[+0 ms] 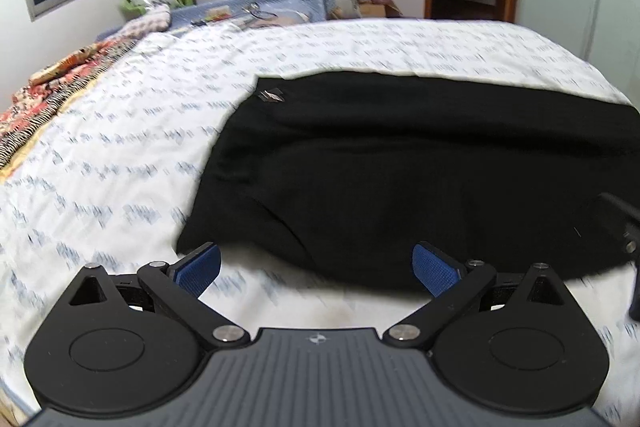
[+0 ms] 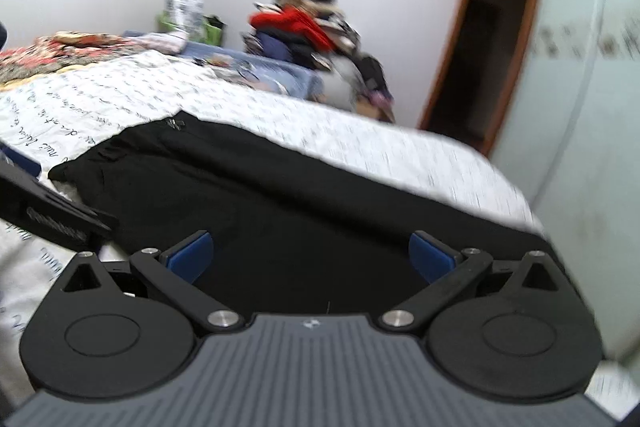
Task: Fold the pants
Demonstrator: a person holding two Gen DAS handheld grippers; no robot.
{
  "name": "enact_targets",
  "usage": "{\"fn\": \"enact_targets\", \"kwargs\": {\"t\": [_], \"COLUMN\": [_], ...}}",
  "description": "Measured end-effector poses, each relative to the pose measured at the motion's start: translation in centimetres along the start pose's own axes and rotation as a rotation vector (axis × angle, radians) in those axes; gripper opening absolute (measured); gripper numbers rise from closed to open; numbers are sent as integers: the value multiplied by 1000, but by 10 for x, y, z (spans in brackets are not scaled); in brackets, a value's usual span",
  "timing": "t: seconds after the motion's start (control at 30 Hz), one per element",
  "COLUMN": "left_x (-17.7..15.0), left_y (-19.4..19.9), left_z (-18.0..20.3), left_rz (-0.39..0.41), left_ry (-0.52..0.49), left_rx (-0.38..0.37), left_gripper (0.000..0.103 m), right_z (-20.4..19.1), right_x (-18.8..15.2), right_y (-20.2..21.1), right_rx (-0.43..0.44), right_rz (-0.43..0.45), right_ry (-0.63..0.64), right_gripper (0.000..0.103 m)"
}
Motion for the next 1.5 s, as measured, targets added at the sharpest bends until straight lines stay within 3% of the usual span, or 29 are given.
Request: {"fn": "enact_targets", "kwargs": {"t": [0.1,0.2,0.37,0.57,0.77,0.9,1.0,1.13,1.23,1.3,1.33,1.37,1.4,1.43,1.5], "left_x": [25,51,89,121,141,143,138,133,138,138,137,138,139,140,142], "left_y": [-21,-51,-117,-196,-263,-294,-314,-332,-336,-336,-332,-329,-325,-322,-316], "left_z": [-19,-39,-62,-87,-100,-91,-79,-73,-73,-71,-70,-70,-72,-73,-77], "left_rz": [4,-9,-37,-51,-22,-47,-104,-120,-86,-82,-74,-62,-61,-71,-77], "left_ry": [12,35,30,88,22,-77,-143,-147,-122,-120,-122,-125,-114,-85,-41], "left_rx": [-29,-67,-124,-301,-322,-403,-453,-493,-469,-455,-460,-449,-451,-464,-466], "left_gripper": [103,103,103,103,103,103,103,103,102,85,66,54,49,37,30], "right_z": [13,31,58,76,98,109,110,108,107,107,109,110,109,107,100], "right_x": [17,26,33,26,4,-14,-19,-23,-20,-13,-11,-10,-10,-10,-10], "right_y": [-33,-76,-154,-253,-336,-371,-380,-383,-381,-377,-375,-374,-371,-366,-358], "right_rx": [30,92,267,440,475,527,591,632,657,674,667,648,644,648,629], "right_rz": [-1,-57,-103,-175,-316,-411,-433,-474,-472,-450,-443,-438,-428,-417,-397], "right_ry": [69,79,71,56,62,28,5,4,9,1,-13,-9,7,25,73], "right_gripper": [103,103,103,103,103,97,97,97,76,21,14,11,7,7,7]}}
Point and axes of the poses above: each gripper's, at about its wrist camera, not at the fingertips, and y roughly against the way its jaws point, z to its right, x to its top, the point moved 7 cm from there along -y, roughly the way its jaws point, and after that the axes turned 8 degrees about z, right-handed, at the moved point
